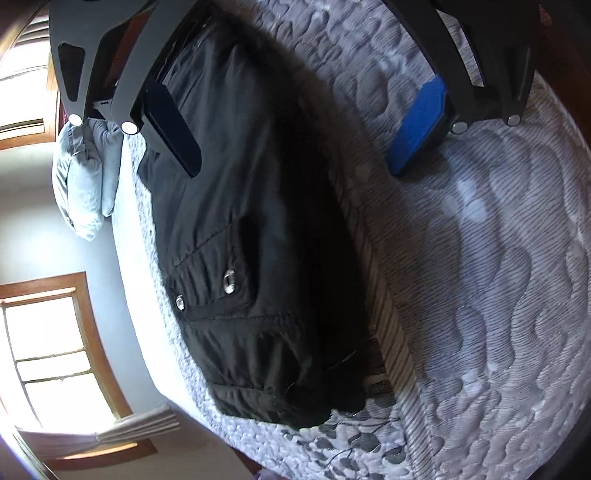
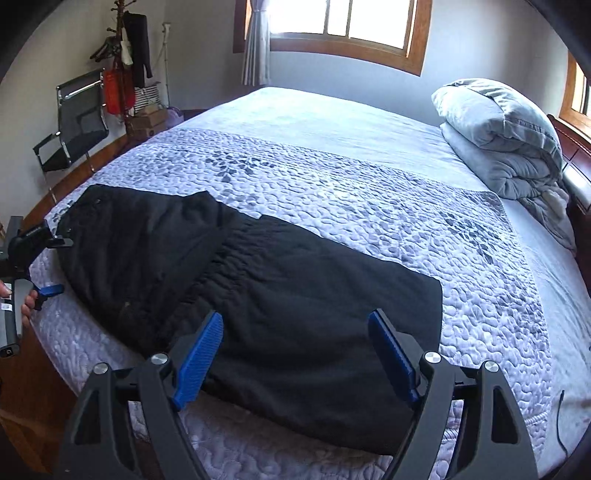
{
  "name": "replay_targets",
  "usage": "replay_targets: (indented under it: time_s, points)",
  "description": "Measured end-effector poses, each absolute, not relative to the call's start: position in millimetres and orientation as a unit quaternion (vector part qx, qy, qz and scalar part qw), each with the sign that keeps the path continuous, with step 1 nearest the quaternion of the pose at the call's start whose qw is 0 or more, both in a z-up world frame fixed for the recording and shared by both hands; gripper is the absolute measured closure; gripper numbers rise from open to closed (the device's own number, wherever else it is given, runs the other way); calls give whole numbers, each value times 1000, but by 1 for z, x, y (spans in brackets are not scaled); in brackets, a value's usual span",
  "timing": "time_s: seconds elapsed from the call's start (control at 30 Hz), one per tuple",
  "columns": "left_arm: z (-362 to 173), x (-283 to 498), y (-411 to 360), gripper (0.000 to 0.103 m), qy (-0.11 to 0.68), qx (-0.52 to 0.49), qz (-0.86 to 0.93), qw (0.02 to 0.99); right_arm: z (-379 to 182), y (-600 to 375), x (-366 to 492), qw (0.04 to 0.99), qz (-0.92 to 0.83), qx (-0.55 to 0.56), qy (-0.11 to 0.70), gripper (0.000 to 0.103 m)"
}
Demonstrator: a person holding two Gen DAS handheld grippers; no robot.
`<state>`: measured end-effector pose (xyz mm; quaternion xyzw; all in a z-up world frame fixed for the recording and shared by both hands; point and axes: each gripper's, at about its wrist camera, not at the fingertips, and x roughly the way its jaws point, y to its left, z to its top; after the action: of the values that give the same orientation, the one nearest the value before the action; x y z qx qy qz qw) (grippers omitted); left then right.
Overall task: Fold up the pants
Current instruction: 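Lower the left tool onto the waistband end of the black pants and close it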
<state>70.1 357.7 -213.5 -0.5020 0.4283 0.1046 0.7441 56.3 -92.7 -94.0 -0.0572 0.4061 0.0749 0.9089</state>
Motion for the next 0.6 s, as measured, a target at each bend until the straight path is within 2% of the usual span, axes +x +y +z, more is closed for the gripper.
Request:
replay_targets:
  time_s: [0.17,0.37,0.53,0.6]
  points:
    - [-215,82,352,3,417,-515,85,744,-95,-102,59,912,76,-50,400,21]
    - [-223,93,354,3,373,-592,27,714,-99,-112,60,914,62,-52,399,21]
    - [-229,102,355,4,367,-616,29,696,-108,-124,58,910,47,-40,409,21]
    - [-229,101,356,17,359,-624,23,694,-112,-129,58,908,44,-36,414,21]
